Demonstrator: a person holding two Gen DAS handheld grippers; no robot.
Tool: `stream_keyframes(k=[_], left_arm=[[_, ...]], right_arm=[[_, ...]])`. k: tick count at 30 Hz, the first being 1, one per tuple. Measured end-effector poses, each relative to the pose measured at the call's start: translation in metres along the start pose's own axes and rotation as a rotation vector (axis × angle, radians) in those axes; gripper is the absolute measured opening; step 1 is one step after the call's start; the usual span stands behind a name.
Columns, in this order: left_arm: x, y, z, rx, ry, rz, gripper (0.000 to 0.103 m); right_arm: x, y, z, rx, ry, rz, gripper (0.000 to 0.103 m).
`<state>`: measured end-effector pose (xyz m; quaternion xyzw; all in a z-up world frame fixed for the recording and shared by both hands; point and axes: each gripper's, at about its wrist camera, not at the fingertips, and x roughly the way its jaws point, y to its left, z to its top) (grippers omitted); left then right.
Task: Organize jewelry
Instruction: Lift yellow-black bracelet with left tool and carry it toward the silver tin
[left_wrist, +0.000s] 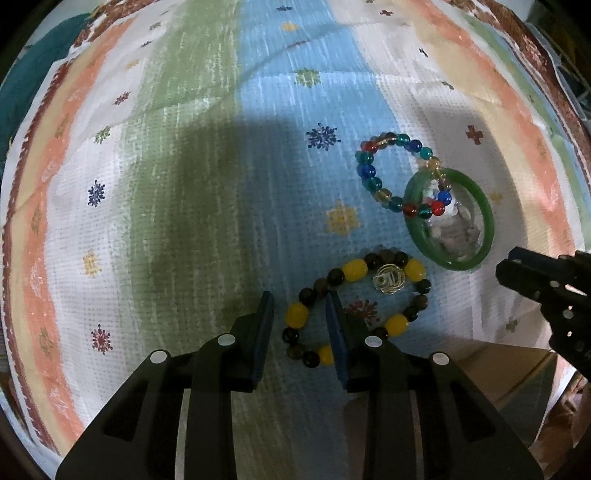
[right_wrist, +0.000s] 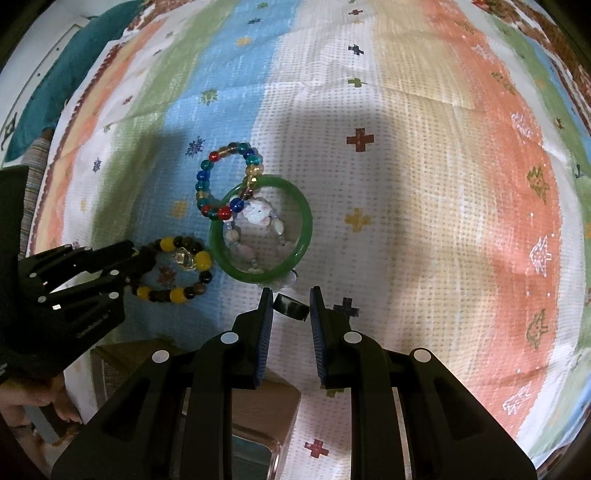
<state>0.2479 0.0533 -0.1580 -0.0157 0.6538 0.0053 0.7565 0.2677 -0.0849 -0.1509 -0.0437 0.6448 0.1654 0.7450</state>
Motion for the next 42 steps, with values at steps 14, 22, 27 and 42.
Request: stream_keyframes(k=[14, 22, 27, 42], left_arm=[[-0.036, -0.004, 0.002, 0.018, -0.083, -0.020, 0.011], [-0.073, -0.001, 0.001, 0.015, -0.174, -0.054, 0.011], [-0.090, 0.004, 0.000, 0.003, -0.212, -0.069, 0.011], [-0.148, -0.006, -0.026, -0.004, -0.349, -0.067, 0.011]], right_arm=[[-0.012, 0.007, -0.005, -0.040, -0.035, -0.012, 0.021], [-0.035, 0.003, -0.017, -0.051, -0.092, -0.032, 0.021], [-0.053, -0.002, -0.021, -0.006, -0.145, -0.002, 0.021], [-0.085, -0.002, -0.043, -0.024, -0.230, -0.022, 0.021]])
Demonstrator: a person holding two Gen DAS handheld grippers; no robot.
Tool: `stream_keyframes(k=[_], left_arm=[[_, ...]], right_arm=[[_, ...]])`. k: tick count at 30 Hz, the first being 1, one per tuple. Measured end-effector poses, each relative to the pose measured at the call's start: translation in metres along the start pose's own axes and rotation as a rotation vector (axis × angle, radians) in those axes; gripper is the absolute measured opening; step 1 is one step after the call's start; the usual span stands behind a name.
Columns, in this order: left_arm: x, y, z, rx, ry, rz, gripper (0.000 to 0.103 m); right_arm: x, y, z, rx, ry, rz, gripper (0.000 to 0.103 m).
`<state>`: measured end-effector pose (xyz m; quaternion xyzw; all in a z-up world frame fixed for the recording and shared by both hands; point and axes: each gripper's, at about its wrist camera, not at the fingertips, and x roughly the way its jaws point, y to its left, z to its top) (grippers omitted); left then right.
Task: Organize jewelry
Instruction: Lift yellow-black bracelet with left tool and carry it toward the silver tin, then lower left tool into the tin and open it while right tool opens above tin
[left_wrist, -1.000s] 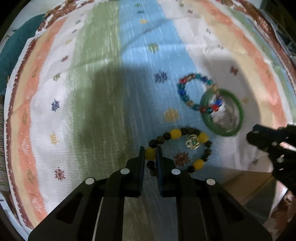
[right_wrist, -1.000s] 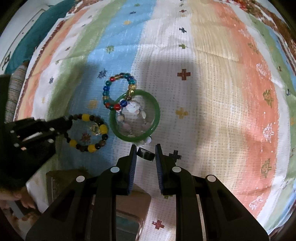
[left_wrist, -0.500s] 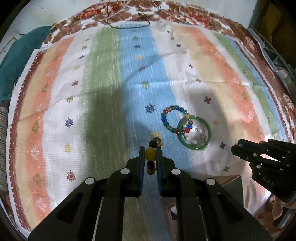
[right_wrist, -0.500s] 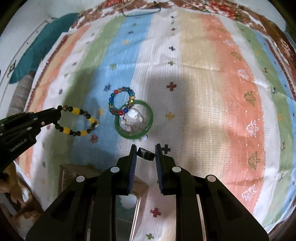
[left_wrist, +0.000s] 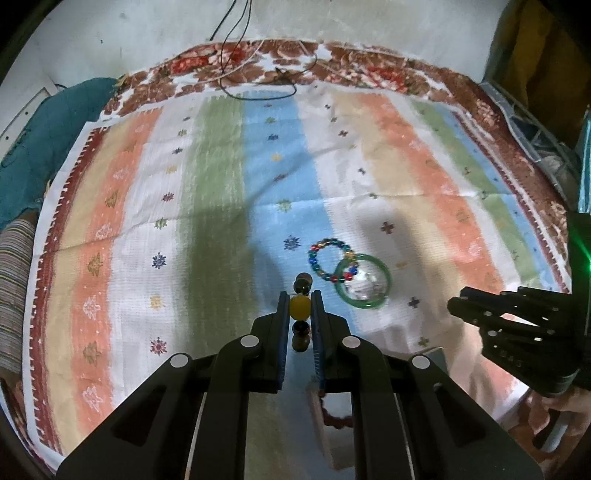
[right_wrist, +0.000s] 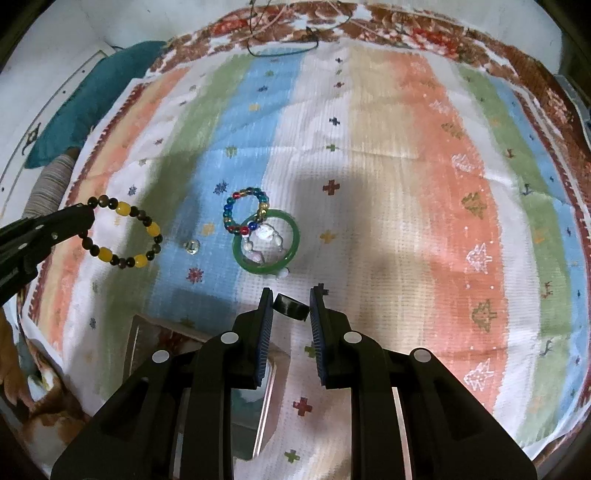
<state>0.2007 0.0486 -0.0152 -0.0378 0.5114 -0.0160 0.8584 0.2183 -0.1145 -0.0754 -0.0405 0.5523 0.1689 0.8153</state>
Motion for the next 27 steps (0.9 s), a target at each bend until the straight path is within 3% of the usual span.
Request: stream_keyframes(k=[13, 27], left_arm=[[-0.048, -0.029, -0.029, 0.047, -0.097, -0.044, 0.011], [-0.072, -0.054, -0.060, 0.108, -0.143, -0.067, 0.011]], right_arm=[[-0.032, 0.006, -0.020, -0.041, -0.098, 0.029, 0.021], [-0.046, 0.022, -0.045, -0.091, -0.118, 0.031, 0.021]])
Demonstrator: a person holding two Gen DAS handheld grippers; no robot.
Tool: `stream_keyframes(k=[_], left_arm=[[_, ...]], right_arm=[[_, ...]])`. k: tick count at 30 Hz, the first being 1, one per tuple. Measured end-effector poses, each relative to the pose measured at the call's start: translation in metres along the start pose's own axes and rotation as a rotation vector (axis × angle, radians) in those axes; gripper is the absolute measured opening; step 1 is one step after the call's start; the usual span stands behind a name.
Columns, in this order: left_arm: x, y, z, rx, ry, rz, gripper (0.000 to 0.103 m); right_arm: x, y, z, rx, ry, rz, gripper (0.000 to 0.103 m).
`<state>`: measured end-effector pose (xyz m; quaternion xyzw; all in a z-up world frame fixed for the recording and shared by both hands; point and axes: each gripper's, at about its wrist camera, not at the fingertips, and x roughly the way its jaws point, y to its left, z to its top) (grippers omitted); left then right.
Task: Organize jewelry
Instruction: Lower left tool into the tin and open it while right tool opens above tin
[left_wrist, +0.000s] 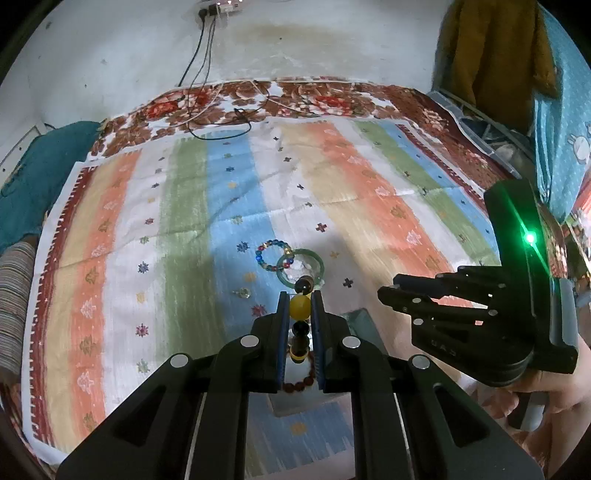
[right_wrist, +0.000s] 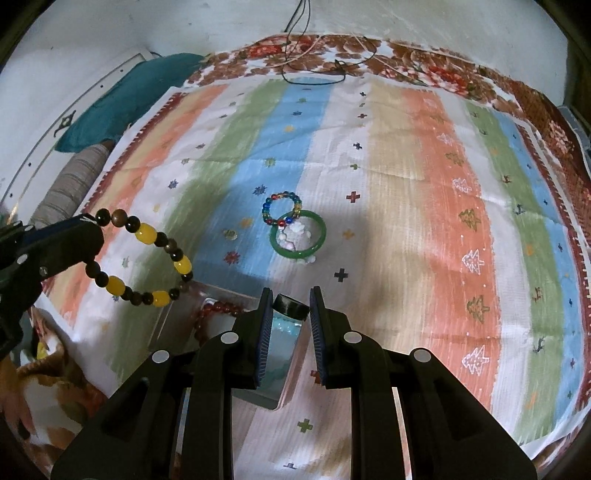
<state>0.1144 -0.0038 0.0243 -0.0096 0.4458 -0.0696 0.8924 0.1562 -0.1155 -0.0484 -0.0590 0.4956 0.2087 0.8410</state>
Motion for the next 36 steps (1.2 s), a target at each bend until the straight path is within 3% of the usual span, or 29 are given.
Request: stream_keyframes(k=[16, 17, 18, 19, 20, 31, 36], left_arm=[[-0.004, -0.013, -0.025, 0.008, 0.022, -0.012, 0.011], [-0.003, -0.011, -0.025, -0.004, 0.025, -0.008, 0.013], [-0.002, -0.008, -0.024, -0.013, 0.029, -0.001, 0.022], [-0.001, -0.005, -0.023, -0.026, 0.029, 0.014, 0.028], [-0.001, -0.002, -0.023, -0.038, 0.026, 0.025, 0.034], [0.007, 0.026, -0.016, -0.121, 0.041, 0.035, 0.048], [0.014, 0.033, -0.012, -0.137, 0.048, 0.057, 0.065]], right_arm=[[-0.007, 0.011, -0.027, -0.010, 0.017, 0.040, 0.021], [-0.005, 0.010, -0.027, -0.004, 0.031, 0.047, 0.030], [-0.004, 0.009, -0.026, 0.005, 0.037, 0.043, 0.052], [-0.003, 0.008, -0.026, 0.011, 0.036, 0.036, 0.057], [-0.003, 0.006, -0.026, 0.017, 0.028, 0.022, 0.058], [0.006, -0.006, -0.018, 0.054, 0.043, -0.012, 0.061], [0.009, -0.012, -0.012, 0.070, 0.038, -0.030, 0.066]])
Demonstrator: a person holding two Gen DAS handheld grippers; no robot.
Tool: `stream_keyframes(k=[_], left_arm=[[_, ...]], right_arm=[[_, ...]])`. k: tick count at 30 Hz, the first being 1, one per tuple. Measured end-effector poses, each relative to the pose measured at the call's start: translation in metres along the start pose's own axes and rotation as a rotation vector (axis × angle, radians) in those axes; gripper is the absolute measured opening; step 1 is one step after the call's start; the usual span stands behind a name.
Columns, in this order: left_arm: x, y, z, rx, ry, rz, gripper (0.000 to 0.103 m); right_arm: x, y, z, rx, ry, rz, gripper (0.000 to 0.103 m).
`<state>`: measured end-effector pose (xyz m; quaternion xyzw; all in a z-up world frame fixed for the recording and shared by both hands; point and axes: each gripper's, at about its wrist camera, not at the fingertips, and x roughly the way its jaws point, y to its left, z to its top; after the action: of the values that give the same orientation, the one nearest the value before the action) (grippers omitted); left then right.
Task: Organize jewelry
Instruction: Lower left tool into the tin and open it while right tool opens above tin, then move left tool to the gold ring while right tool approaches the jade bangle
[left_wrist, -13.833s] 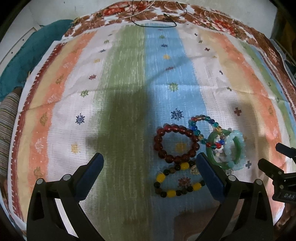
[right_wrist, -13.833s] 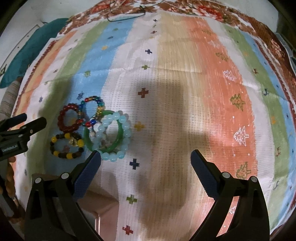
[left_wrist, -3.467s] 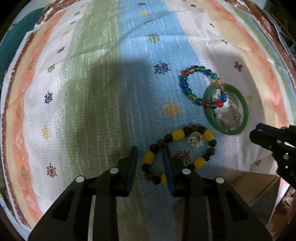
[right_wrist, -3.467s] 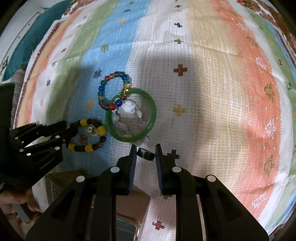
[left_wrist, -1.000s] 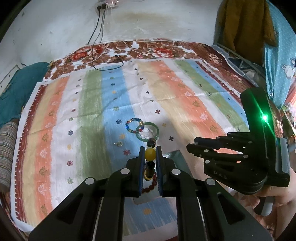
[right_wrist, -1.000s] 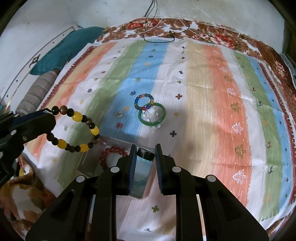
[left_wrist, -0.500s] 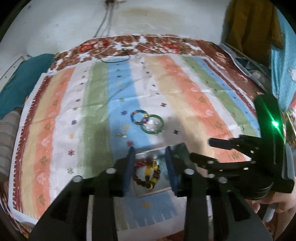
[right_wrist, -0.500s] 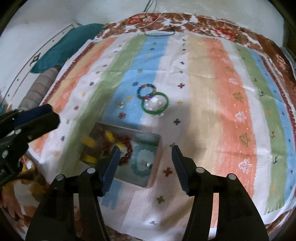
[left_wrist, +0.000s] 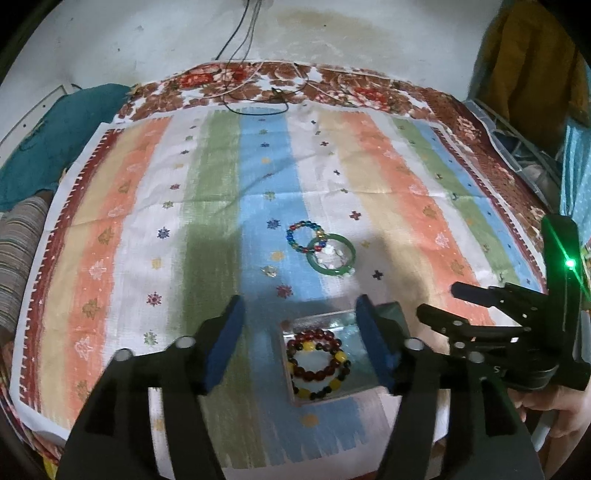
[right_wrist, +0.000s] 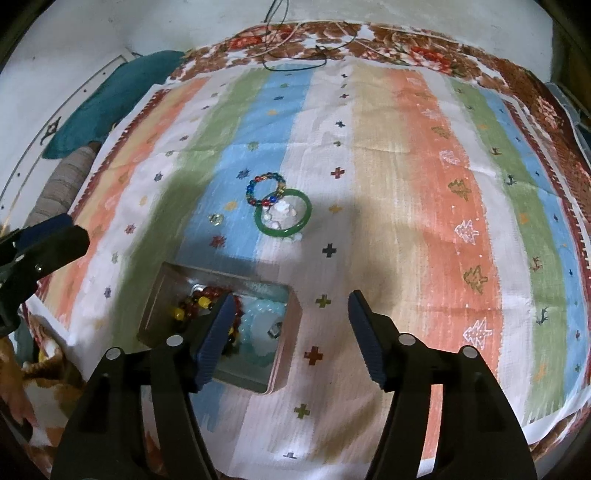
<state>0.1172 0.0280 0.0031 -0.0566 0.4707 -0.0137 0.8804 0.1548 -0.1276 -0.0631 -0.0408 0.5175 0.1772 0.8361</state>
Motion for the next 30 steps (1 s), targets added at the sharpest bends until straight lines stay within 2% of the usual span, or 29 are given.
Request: stream_keyframes(k=[9, 14, 19, 30], left_arm=[[0.024, 0.008, 0.012, -0.020, 0.043, 0.042, 0.073], [0.036, 0.012, 0.019, -0.020, 0.065, 0.055, 0.076], [0.051, 0.021, 0.023, -0.056, 0.101, 0.040, 0.076], [0.086, 0.020, 0.031, -0.028, 0.161, 0.086, 0.076]], right_arm=[[0.004, -0.007, 0.018, 0.018, -0.032, 0.002, 0.077], [0.010, -0.011, 0.024, 0.026, -0.030, -0.004, 0.079], [0.016, -0.012, 0.032, 0.021, -0.034, -0.018, 0.081], [0.047, -0.016, 0.048, 0.010, 0.006, -0.066, 0.082]])
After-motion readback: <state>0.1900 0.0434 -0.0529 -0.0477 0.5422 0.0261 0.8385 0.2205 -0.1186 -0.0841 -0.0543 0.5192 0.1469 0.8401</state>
